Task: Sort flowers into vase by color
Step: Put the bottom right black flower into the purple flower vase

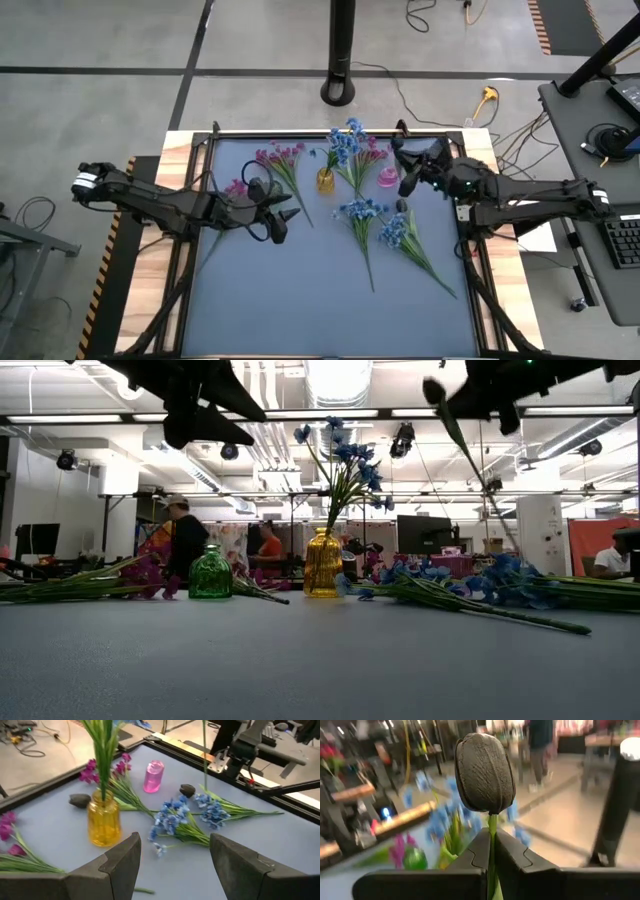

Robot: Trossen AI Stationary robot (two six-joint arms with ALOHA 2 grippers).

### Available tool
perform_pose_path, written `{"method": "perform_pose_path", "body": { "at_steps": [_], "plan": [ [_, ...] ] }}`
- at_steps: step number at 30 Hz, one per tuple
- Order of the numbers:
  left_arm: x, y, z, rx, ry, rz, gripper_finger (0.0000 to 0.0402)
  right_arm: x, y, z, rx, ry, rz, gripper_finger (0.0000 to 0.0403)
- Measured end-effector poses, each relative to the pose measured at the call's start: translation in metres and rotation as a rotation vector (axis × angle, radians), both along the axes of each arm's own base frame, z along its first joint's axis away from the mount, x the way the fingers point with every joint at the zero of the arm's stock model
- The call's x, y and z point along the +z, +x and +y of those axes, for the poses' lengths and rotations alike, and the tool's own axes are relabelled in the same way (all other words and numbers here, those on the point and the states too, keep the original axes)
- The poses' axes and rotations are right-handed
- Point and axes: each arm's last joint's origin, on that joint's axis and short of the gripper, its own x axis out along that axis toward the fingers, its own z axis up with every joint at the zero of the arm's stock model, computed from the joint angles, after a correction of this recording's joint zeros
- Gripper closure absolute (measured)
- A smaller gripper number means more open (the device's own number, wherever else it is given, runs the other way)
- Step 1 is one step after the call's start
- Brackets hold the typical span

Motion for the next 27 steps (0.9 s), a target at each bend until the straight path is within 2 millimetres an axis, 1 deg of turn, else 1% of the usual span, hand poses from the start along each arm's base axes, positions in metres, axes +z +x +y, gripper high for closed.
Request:
{"method": "perform_pose_path", "body": {
  "at_steps": [6, 9, 12, 19, 23, 27],
  "plan": [
    [-0.005, 0.001, -0.013, -0.041, -0.012, 0.013, 0.0182, 0.015, -0.002, -0.002, 0.014, -0.205, -0.142, 0.039],
    [-0.005, 0.001, -0.014, -0.037, -0.024, 0.007, 0.0182, 0.02, -0.004, -0.007, -0.006, -0.264, -0.172, 0.039],
    [-0.005, 0.001, -0.014, -0.035, -0.027, 0.006, 0.0182, 0.021, -0.007, -0.014, -0.049, -0.311, -0.166, 0.039],
    [-0.005, 0.001, -0.014, -0.03, -0.037, 0.004, 0.0182, 0.017, -0.017, -0.038, -0.187, -0.32, -0.192, 0.039],
    [-0.005, 0.001, -0.014, -0.028, -0.04, 0.003, 0.0182, 0.008, -0.019, -0.05, -0.206, -0.295, -0.213, 0.039],
    [-0.005, 0.001, -0.014, -0.028, -0.039, 0.003, 0.0182, 0.005, -0.019, -0.059, -0.213, -0.274, -0.221, 0.039]
  ]
}}
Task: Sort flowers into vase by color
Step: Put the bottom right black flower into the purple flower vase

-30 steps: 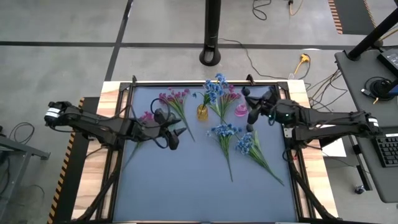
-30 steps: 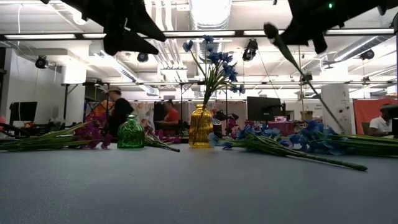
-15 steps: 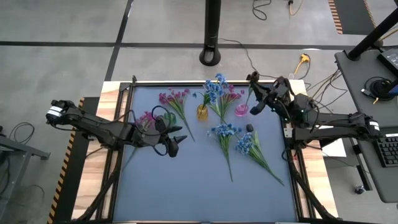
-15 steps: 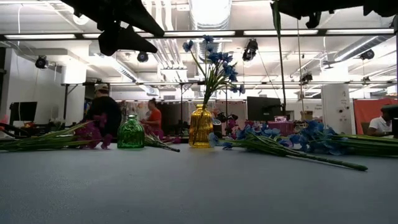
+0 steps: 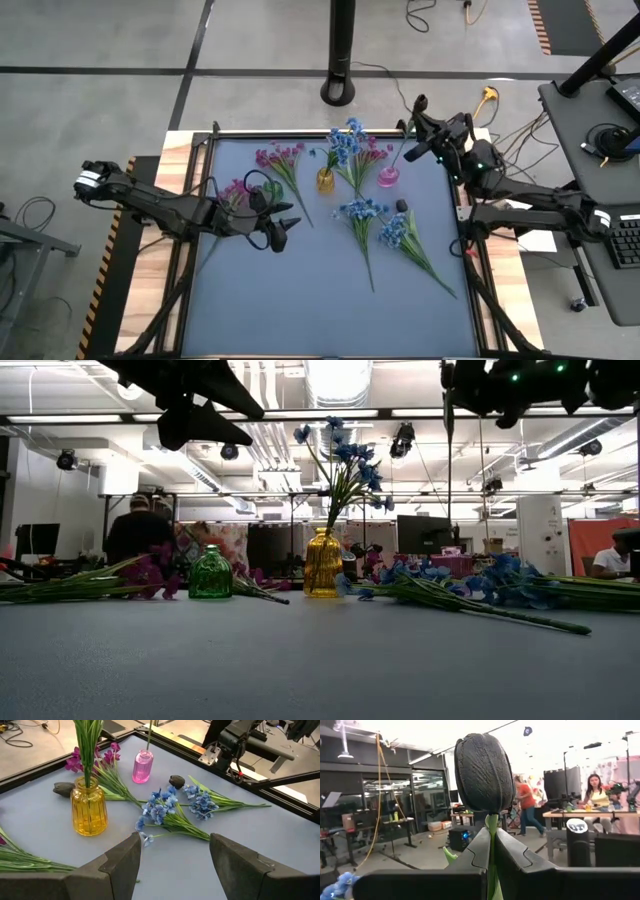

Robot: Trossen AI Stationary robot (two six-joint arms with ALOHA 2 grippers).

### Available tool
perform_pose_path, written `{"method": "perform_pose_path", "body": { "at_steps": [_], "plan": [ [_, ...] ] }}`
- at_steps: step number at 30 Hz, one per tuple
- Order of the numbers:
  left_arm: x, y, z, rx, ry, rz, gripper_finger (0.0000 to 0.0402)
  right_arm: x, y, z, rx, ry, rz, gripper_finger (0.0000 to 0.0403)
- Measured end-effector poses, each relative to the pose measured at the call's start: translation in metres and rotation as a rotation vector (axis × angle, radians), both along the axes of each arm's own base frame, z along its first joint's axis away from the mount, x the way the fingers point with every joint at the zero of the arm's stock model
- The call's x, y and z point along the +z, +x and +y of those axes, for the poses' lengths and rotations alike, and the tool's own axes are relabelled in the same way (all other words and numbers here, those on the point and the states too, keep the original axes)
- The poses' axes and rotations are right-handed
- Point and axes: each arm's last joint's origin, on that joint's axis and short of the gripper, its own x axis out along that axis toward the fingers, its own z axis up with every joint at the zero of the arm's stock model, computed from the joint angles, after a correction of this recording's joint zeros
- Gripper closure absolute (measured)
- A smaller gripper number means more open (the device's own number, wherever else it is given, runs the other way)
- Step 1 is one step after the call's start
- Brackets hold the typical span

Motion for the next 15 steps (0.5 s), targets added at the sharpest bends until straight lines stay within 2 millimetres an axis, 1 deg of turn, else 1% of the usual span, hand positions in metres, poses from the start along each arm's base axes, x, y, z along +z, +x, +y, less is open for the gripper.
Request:
{"method": "perform_pose_path", "body": {
  "at_steps": [15],
  "plan": [
    [0.0, 0.0, 0.0, 0.0, 0.004, 0.003, 0.0182, -0.012, 0.007, -0.005, -0.003, 0.038, 0.049, 0.039]
  ]
}}
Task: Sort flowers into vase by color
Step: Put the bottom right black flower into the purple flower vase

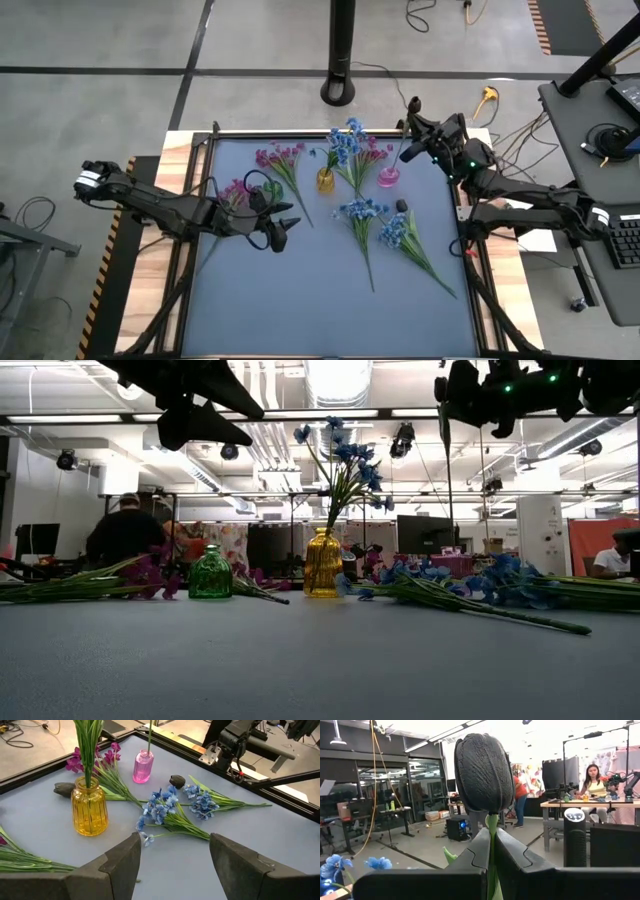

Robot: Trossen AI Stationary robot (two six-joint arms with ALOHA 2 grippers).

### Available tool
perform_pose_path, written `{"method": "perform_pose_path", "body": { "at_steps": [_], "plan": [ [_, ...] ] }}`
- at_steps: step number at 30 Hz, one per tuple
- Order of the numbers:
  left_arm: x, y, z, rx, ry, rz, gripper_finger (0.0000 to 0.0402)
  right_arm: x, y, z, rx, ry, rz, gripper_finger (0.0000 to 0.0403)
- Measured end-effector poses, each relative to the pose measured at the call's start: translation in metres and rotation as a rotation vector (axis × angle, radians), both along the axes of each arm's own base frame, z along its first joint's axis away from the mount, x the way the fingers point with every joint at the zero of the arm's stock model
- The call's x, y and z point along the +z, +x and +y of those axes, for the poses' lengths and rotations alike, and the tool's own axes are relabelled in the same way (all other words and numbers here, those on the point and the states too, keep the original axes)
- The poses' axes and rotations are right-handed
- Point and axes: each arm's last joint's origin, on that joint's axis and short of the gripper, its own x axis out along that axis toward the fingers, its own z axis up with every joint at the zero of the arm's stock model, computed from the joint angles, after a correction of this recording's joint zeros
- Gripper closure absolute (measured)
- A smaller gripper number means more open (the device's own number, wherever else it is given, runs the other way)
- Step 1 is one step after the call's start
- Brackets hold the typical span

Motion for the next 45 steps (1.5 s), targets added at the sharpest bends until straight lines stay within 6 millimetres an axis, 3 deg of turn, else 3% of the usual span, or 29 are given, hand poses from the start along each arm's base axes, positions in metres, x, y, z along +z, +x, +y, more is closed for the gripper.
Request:
{"method": "perform_pose_path", "body": {
  "at_steps": [45],
  "plan": [
    [0.0, 0.0, 0.0, -0.002, -0.008, 0.003, 0.0182, -0.025, 0.011, -0.005, 0.023, 0.096, 0.193, 0.039]
  ]
}}
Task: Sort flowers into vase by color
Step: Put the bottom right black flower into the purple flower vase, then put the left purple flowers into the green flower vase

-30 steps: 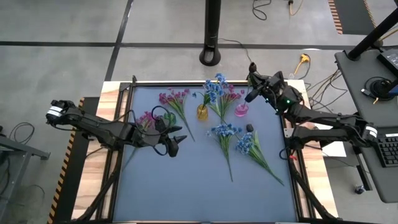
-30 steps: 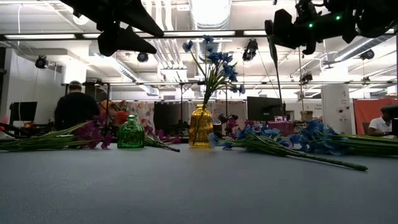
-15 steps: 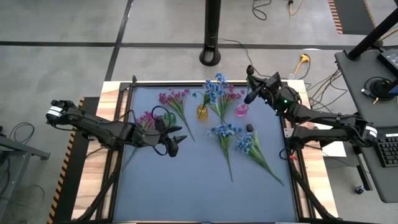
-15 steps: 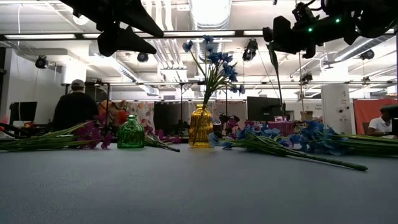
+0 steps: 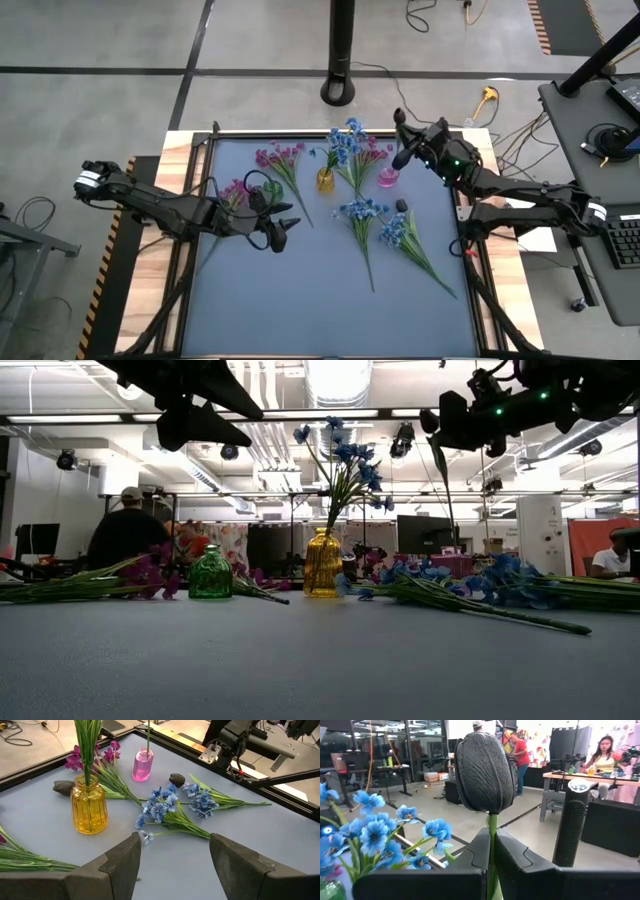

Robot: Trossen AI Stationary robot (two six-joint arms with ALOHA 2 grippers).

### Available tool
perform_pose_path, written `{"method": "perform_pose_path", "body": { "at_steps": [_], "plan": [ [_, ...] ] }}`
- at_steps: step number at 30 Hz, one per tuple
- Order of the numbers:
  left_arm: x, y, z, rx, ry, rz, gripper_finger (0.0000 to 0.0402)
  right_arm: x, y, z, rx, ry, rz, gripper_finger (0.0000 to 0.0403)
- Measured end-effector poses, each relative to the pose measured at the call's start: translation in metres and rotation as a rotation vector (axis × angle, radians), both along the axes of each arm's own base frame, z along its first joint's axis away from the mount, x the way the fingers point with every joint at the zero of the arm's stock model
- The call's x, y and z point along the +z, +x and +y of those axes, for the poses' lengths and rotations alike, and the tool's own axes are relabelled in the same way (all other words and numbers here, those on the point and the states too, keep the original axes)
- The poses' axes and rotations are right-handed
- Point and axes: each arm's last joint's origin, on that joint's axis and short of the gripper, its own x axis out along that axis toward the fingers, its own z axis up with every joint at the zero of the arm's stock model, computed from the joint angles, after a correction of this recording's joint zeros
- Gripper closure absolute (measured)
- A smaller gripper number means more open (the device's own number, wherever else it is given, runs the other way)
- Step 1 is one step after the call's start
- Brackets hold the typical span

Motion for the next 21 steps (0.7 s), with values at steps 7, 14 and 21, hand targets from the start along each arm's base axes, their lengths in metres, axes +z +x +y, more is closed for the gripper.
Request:
{"method": "perform_pose_path", "body": {
  "at_steps": [7, 14, 21],
  "plan": [
    [0.0, 0.0, 0.0, 0.0, 0.0, 0.0, 0.0182, -0.0028, 0.0001, -0.0001, -0.001, 0.016, 0.024, 0.0382],
    [0.0002, -0.0001, 0.0, -0.001, -0.001, -0.001, 0.0182, -0.0034, -0.0001, -0.0003, -0.008, 0.029, 0.018, 0.0307],
    [0.0027, -0.0043, -0.0032, -0.035, -0.016, 0.0, 0.0182, -0.0078, -0.0001, -0.0003, -0.008, 0.065, 0.044, 0.0239]
  ]
}}
